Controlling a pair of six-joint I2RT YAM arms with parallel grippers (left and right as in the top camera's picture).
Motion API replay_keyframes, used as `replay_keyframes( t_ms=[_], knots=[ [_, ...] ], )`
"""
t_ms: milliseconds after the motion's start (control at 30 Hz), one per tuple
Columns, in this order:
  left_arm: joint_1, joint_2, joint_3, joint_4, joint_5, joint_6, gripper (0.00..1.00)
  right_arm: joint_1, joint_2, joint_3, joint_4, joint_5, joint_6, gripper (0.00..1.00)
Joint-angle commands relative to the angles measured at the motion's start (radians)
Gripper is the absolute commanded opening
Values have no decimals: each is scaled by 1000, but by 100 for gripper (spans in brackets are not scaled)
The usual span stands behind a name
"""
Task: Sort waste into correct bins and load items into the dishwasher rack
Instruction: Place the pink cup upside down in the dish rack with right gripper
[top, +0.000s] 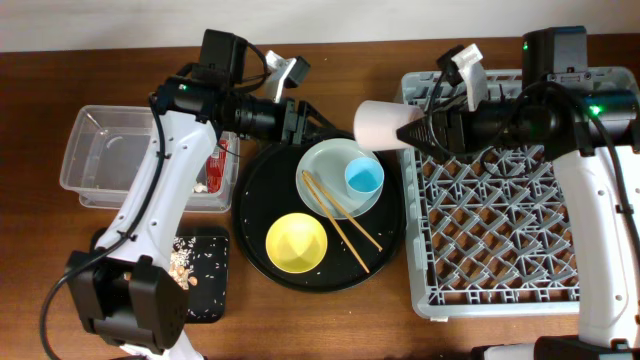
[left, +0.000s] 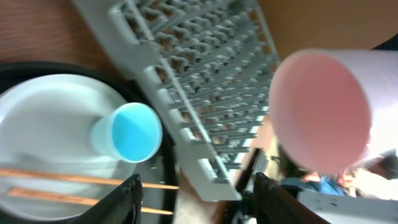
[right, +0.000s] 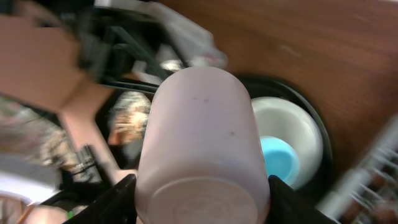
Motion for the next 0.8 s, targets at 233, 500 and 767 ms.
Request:
replay_keyframes(
  t_ms=[233,500,767],
  knots=[
    [2,-24,4,-66,-220,16,60,-3,53,-8,8,595,218,55],
    [2,-24,4,-103,-236,16,60,-3,222,-11,50,713,220,54],
    [2,-24,4,-107,-236,16,59,-3,357,-11,69,722,220,55]
  ],
)
